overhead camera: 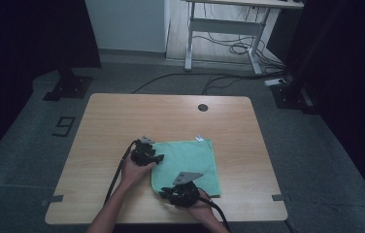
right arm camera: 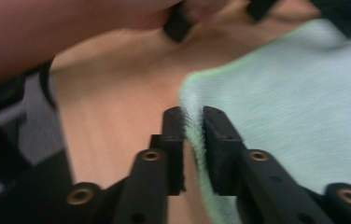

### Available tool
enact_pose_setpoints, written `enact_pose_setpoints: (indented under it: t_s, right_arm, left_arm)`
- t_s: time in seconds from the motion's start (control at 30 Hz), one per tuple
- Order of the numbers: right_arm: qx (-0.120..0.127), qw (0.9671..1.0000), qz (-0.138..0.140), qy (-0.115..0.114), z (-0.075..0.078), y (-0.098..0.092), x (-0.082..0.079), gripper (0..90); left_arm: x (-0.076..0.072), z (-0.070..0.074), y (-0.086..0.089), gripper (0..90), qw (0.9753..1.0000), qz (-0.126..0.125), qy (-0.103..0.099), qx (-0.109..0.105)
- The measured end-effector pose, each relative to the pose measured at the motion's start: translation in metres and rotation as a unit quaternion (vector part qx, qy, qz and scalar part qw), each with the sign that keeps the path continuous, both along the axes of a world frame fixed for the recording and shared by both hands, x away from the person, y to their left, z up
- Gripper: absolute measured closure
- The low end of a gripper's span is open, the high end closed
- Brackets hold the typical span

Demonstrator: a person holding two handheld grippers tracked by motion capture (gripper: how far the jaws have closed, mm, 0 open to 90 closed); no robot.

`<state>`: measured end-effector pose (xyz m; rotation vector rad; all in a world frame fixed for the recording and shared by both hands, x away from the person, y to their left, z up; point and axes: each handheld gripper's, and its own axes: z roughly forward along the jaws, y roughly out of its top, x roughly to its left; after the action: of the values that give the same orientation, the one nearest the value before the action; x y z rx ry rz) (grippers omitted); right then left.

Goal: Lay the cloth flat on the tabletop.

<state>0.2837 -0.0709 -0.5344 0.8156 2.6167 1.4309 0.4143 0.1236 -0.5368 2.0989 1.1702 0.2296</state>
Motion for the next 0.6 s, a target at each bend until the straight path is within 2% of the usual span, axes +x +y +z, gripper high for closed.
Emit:
enact_pose_setpoints:
  t_s: [0.1,0.23,0.3,0.37,0.47,0.57,0.6]
  right_arm:
    - [-0.004,0.9998,-0.012,-0.016,0.002,0.001,-0.001,67.3]
    - [-0.044,0.9968,-0.046,-0.049,0.003,-0.005,0.007,67.5]
    - [-0.040,0.9971,-0.054,-0.035,0.000,-0.010,0.014,67.7]
    - [-0.032,0.9980,-0.042,-0.034,0.001,-0.011,0.012,67.6]
    - [-0.019,0.9992,-0.014,-0.033,0.003,-0.002,0.002,61.9]
    - [-0.040,0.9987,0.007,-0.030,-0.002,0.011,-0.004,59.5]
    - [-0.052,0.9981,0.008,-0.030,-0.005,0.015,-0.004,62.2]
  left_arm:
    - [0.000,0.000,0.000,50.7,1.0000,-0.001,-0.001,0.002]
    - [0.000,0.000,0.000,50.7,1.0000,0.000,0.000,0.000]
    - [0.000,0.000,0.000,50.6,1.0000,0.000,-0.001,0.000]
    - [0.000,0.000,0.000,50.7,1.0000,0.000,-0.001,0.000]
    - [0.000,0.000,0.000,50.7,1.0000,-0.001,0.000,0.000]
    - [0.000,0.000,0.000,50.7,1.0000,0.000,-0.001,0.003]
    - [-0.001,0.000,-0.001,50.6,1.0000,0.000,0.000,0.005]
